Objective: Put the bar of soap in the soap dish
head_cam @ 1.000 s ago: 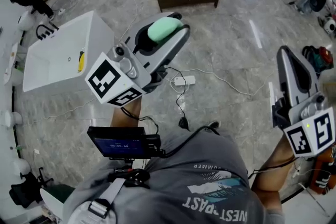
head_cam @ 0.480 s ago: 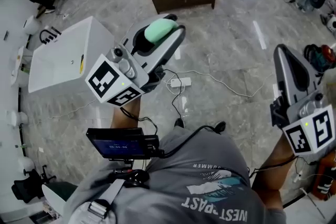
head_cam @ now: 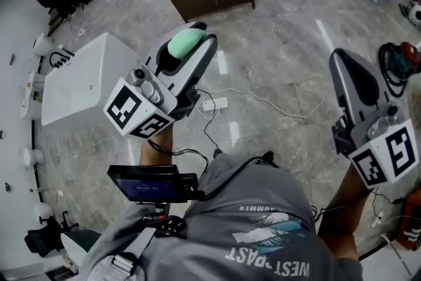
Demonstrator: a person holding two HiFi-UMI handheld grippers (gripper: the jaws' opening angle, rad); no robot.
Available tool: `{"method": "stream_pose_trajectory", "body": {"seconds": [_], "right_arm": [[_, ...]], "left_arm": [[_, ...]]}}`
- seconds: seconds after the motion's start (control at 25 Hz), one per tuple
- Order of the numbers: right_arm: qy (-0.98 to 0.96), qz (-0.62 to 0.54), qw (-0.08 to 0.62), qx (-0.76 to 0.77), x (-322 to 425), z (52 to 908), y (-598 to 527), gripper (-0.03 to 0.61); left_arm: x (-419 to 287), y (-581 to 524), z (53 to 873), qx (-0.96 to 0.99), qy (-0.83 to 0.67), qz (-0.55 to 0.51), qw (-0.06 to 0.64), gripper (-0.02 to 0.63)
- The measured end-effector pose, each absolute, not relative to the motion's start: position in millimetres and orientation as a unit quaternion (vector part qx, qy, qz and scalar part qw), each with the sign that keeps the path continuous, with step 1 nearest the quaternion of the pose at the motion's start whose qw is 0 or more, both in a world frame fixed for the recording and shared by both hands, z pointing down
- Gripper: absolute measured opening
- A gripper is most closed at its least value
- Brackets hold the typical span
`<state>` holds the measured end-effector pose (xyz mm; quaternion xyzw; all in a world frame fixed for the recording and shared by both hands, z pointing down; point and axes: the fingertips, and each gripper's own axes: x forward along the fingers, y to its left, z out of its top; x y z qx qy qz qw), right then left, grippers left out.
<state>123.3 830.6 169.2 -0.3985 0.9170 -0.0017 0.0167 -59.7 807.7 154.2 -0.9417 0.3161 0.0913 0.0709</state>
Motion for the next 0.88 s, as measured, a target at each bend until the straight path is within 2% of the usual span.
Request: {"method": "stream_pose_trajectory", "body": {"seconds": [0.4,0.88], "right_arm": [[0.909,-0.03,0.035,-0.415,184,179,810,0.008],[0.906,-0.03,0.015,-0.423,164,190,725,0.008]], "left_arm": [[4,789,156,-0.951,0.295,0.06,0.066,0.114],[-20,704,173,-0.951,0.294,0.078,0.051,0.112]]}}
